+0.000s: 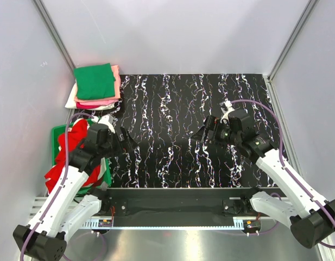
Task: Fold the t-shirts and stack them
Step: Grab the tshirt from the pile
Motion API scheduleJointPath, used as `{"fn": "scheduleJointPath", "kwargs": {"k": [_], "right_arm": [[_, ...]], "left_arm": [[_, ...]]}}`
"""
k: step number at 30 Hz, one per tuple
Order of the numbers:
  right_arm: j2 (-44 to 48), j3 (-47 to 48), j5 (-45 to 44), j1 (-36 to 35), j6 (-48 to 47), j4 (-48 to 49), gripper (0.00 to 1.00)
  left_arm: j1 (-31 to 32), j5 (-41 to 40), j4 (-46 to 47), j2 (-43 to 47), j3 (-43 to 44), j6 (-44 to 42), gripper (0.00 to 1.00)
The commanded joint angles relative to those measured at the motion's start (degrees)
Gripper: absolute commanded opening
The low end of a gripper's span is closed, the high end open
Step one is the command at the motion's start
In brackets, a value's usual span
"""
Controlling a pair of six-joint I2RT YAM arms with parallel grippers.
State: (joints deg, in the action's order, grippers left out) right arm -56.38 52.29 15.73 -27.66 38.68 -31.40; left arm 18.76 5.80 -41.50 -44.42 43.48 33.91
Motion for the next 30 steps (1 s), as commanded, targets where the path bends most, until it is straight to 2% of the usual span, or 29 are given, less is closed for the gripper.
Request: {"fn": "scheduleJointPath", "kwargs": {"k": [1, 3, 4, 5, 8, 11, 12, 14, 15, 19, 23, 27, 30], "right_arm": [[1.10, 1.14, -0.87, 0.33, -1.59, 0.64, 1.00], [0.66, 1.49, -0.61, 0.33, -1.59, 0.11, 1.00], [0.48, 1.50, -0.17, 0.33, -1.59, -0.15, 1.00], [0.22, 1.50, 0.27, 0.24, -1.67, -0.24, 1.00], [0.22, 0.71, 1.50, 0.33, -1.76, -0.86, 1.00], [1.09, -0.43, 1.77, 0.33, -1.24, -0.86, 1.00], [1.44, -0.35, 1.59, 0.33, -1.06, -1.73, 1.00], [2.41, -0.61, 1.59, 0.24, -0.80, -2.26, 1.00], [2.76, -0.79, 1.24, 0.33, -0.80, -2.79, 1.00], [4.08, -2.45, 1.06, 0.41, -0.71, -2.88, 1.00], [4.61, -3.78, 1.24, 0.33, -0.53, -2.70, 1.00], [4.44, -3.17, 1.33, 0.33, -2.02, -4.45, 1.00], [4.44, -2.20, 0.10, 0.33, -3.60, -6.30, 1.00]], "left_arm": [[0.13, -3.41, 0.37, 1.18, 2.03, -0.43, 0.99], [0.13, -5.70, -2.09, 1.62, 2.66, 0.19, 0.99], [0.05, -11.28, -3.14, 1.88, 2.83, 0.97, 0.99], [-0.30, -13.43, -6.11, 1.71, 3.53, 2.03, 0.99], [-3.90, -15.99, -9.38, -0.31, 5.20, 2.47, 0.99], [-13.90, -16.27, -12.47, -3.56, 8.01, -1.80, 0.99], [-21.41, -13.22, -12.30, -4.35, 8.54, -3.40, 0.99], [-27.88, -9.07, -11.59, -7.42, 9.42, -8.15, 0.99], [-30.69, -10.36, -11.85, -9.87, 10.99, -8.86, 0.99], [-34.49, -12.13, -9.75, -14.89, 11.89, -12.37, 0.99], [-38.17, -11.78, -8.17, -19.11, 11.71, -12.03, 0.99], [-40.91, -11.86, -6.67, -22.01, 9.96, -12.03, 0.94], [-41.18, -12.05, -5.53, -22.98, 8.81, -11.76, 0.86]]}}
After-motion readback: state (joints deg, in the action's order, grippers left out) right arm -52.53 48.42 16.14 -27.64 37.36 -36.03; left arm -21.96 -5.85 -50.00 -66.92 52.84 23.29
